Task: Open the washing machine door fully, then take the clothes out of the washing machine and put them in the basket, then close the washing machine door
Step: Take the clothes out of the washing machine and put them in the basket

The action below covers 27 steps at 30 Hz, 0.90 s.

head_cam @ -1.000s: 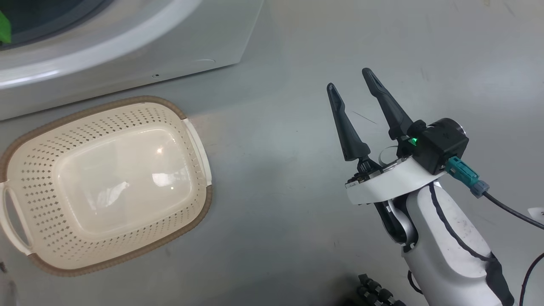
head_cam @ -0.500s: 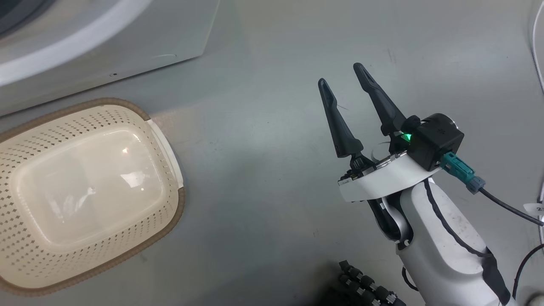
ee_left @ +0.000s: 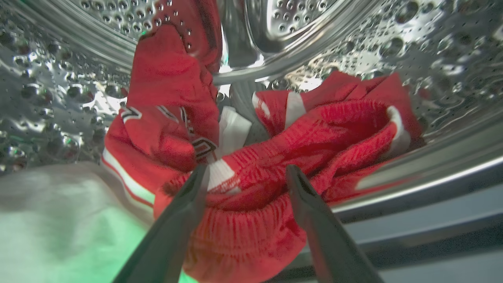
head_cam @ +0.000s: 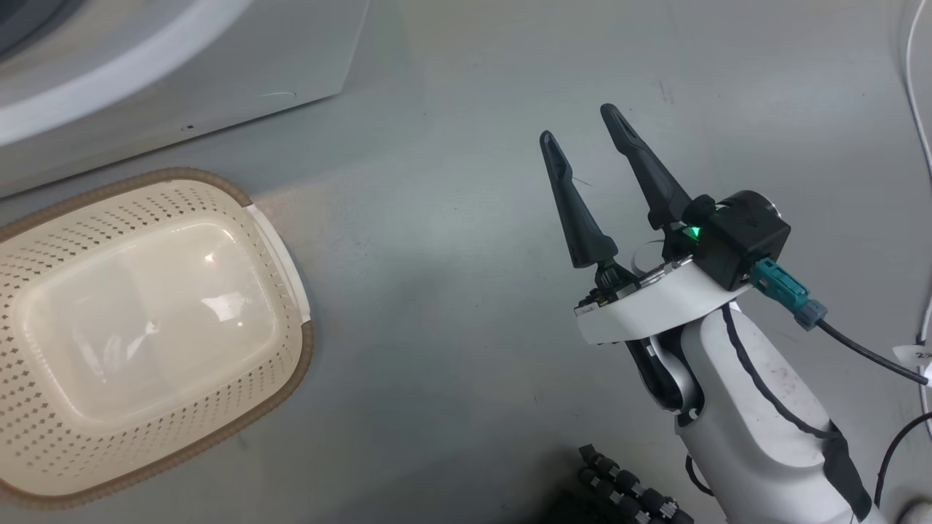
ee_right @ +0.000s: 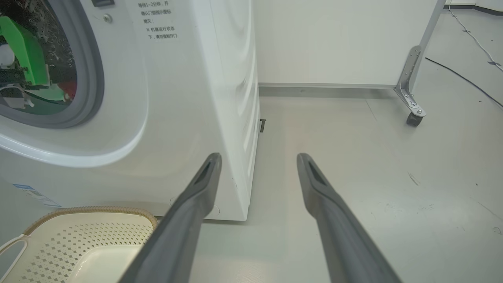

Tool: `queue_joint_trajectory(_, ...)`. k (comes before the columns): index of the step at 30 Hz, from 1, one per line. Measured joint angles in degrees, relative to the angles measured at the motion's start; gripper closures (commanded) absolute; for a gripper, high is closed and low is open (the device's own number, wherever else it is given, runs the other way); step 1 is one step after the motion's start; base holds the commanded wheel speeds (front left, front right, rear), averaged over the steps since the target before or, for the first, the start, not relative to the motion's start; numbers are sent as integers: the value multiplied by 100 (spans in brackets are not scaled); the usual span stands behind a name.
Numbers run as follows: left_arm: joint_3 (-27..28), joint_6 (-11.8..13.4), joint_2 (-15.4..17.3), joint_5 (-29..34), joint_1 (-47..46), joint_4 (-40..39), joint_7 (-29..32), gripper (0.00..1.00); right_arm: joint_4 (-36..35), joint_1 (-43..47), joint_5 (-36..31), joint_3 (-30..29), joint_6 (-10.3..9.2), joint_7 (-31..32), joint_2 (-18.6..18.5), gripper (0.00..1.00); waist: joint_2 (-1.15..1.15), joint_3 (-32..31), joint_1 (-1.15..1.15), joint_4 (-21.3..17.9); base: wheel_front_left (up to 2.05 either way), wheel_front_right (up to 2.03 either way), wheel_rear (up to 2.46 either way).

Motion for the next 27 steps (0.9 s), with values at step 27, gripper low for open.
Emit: queue_joint_trajectory(27, -399, 47, -434, 272, -167, 314, -623, 100, 64, -109, -56, -62, -93, 0, 0, 0, 0, -186, 0, 182, 0, 0, 0)
